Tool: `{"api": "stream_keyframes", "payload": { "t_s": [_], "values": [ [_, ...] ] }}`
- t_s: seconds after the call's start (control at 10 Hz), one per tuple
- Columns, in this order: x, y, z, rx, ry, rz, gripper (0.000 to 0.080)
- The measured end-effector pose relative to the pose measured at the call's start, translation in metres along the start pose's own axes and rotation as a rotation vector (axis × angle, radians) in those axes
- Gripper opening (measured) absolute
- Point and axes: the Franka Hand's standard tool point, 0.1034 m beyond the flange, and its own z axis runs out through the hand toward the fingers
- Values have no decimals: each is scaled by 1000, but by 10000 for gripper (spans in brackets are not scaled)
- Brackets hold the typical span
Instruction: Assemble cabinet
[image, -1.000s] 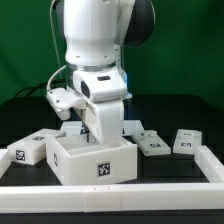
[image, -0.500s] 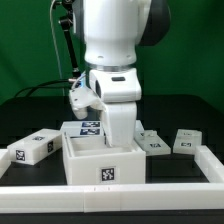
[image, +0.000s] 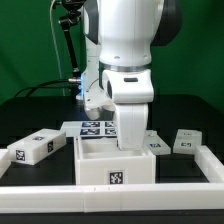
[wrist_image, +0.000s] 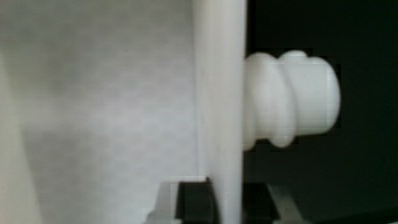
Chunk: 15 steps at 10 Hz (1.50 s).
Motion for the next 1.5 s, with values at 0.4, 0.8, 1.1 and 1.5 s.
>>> {"api": "stream_keyframes", "payload": {
  "t_s": [0.4,0.8,1.1,1.5],
  "values": [
    [38,6,-1,-8,2,137,54],
    [55,19,-4,-29,11,22,53],
    [55,18,-3,-27,11,44,53],
    [82,32,-6,-33,18,87,53]
  ]
}}
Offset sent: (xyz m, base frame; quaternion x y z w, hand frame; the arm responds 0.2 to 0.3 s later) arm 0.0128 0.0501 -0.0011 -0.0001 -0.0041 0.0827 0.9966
